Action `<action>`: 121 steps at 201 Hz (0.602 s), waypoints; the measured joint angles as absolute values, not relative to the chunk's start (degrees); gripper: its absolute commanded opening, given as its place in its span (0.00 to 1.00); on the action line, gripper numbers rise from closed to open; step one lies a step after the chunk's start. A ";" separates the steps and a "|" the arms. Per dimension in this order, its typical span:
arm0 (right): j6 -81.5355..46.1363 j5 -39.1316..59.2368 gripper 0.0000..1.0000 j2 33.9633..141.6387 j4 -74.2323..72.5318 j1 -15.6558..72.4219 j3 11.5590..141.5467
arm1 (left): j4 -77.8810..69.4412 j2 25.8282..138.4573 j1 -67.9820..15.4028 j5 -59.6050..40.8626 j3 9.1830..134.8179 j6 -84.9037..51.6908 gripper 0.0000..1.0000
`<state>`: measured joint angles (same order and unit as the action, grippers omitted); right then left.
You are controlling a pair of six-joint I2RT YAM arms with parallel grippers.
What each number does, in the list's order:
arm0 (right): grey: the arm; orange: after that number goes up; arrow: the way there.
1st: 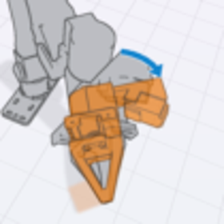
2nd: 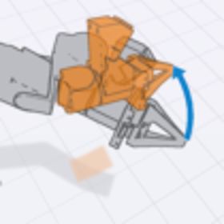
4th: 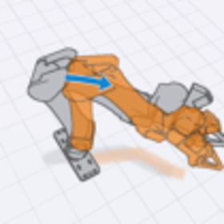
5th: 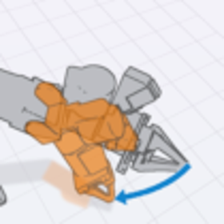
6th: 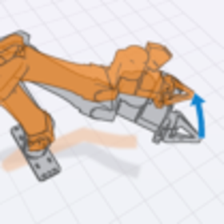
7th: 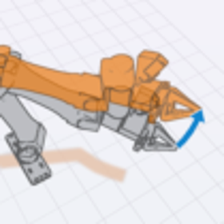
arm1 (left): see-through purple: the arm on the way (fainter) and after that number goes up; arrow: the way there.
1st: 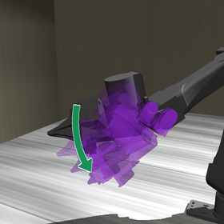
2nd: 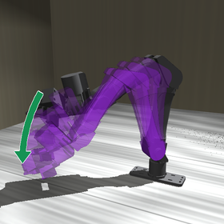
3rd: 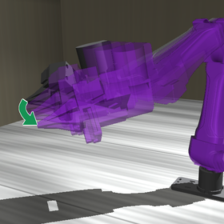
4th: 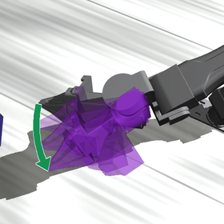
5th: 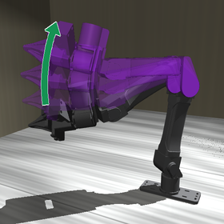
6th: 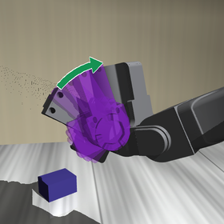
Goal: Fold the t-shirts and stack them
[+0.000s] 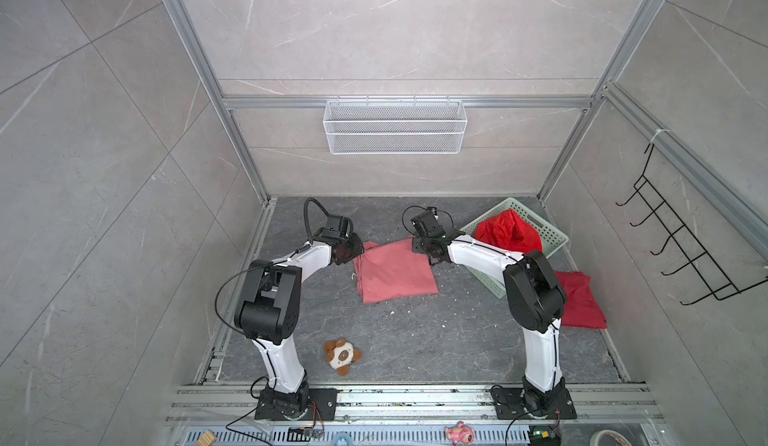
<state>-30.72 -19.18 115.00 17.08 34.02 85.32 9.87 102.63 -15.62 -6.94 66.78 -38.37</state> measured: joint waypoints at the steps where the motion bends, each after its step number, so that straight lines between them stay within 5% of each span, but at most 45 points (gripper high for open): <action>1: -30.79 -19.25 0.47 114.67 17.17 34.04 85.14 | 9.93 102.54 -15.62 -6.90 66.78 -38.37 0.40; 58: -32.82 -17.04 0.37 105.62 17.63 36.75 83.15 | 14.76 94.80 -19.86 -9.04 69.45 -35.68 0.43; 121: -36.47 -8.69 0.35 115.48 13.74 37.54 85.56 | 12.19 101.06 -23.94 -17.74 70.11 -36.25 0.43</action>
